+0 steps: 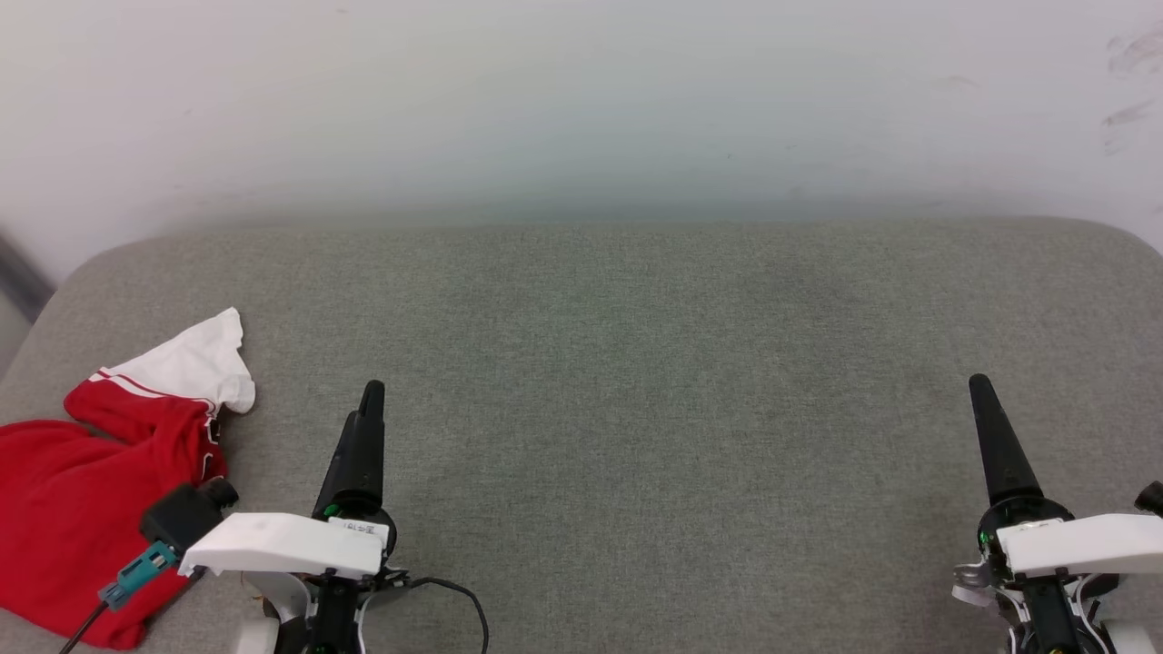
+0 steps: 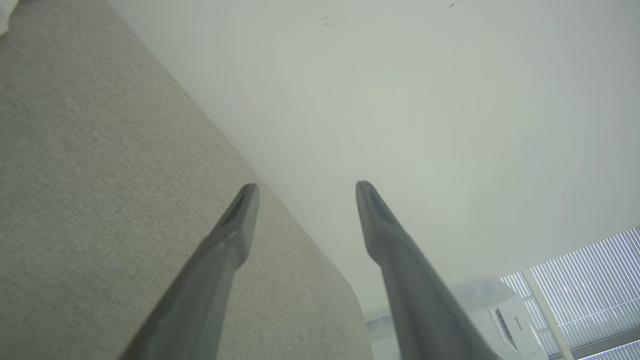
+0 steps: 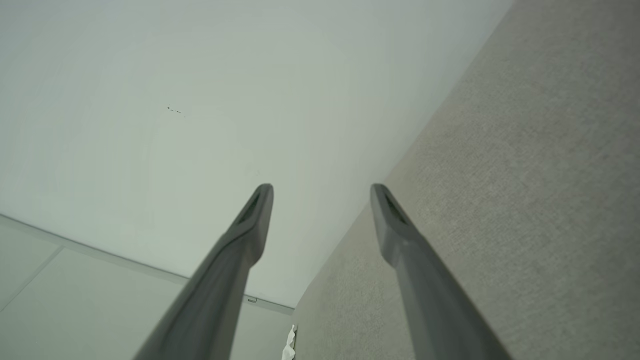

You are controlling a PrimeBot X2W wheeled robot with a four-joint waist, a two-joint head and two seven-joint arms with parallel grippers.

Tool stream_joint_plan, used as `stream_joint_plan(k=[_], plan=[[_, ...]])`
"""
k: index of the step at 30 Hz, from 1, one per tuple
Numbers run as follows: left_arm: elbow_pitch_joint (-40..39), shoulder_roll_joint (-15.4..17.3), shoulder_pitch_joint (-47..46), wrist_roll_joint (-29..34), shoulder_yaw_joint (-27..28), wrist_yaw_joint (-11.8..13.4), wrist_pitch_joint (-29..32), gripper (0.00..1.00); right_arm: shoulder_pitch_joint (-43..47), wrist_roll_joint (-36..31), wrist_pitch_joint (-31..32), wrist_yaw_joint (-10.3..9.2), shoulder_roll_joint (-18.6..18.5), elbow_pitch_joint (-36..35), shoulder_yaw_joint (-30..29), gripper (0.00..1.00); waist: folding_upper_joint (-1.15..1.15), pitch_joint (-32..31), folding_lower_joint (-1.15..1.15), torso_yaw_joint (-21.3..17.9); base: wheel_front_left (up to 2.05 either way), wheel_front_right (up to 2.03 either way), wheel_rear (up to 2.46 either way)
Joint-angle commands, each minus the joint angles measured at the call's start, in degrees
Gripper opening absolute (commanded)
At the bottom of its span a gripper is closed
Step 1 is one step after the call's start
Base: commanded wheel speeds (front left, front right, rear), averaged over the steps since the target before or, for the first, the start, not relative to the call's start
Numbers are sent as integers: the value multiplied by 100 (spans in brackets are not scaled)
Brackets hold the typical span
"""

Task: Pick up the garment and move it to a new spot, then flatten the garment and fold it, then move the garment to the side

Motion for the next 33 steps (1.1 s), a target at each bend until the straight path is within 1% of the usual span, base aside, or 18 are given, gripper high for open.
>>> stream_joint_plan(k=[1,5,14,15,19,27,33], plan=[[-64,14,-186,330,-73,-2,-68,100,-136,-317,-70,1,-54,-120,25,100,0,-1,0,4,0,0,0],[-6,16,-233,943,-203,-2,-146,100,-130,-906,-150,1,-97,-86,82,100,0,-2,0,11,0,0,0],[109,107,-297,2079,-381,-2,-313,100,-156,-2066,-321,2,-106,48,168,100,0,-5,0,25,0,0,0],[109,107,-297,2079,-381,-2,-313,100,-156,-2066,-321,2,-106,48,168,100,0,-5,0,25,0,0,0],[178,127,-307,2540,-399,6,-384,100,-166,-2532,-384,2,-106,101,166,100,0,-8,0,29,0,0,0],[218,185,-341,3334,-430,155,-516,100,-198,-3373,-448,2,-104,135,169,100,0,-10,0,41,0,0,0],[234,213,-345,3767,-467,247,-606,100,-205,-3942,-428,2,-75,106,138,100,0,-4,0,65,0,0,0]])
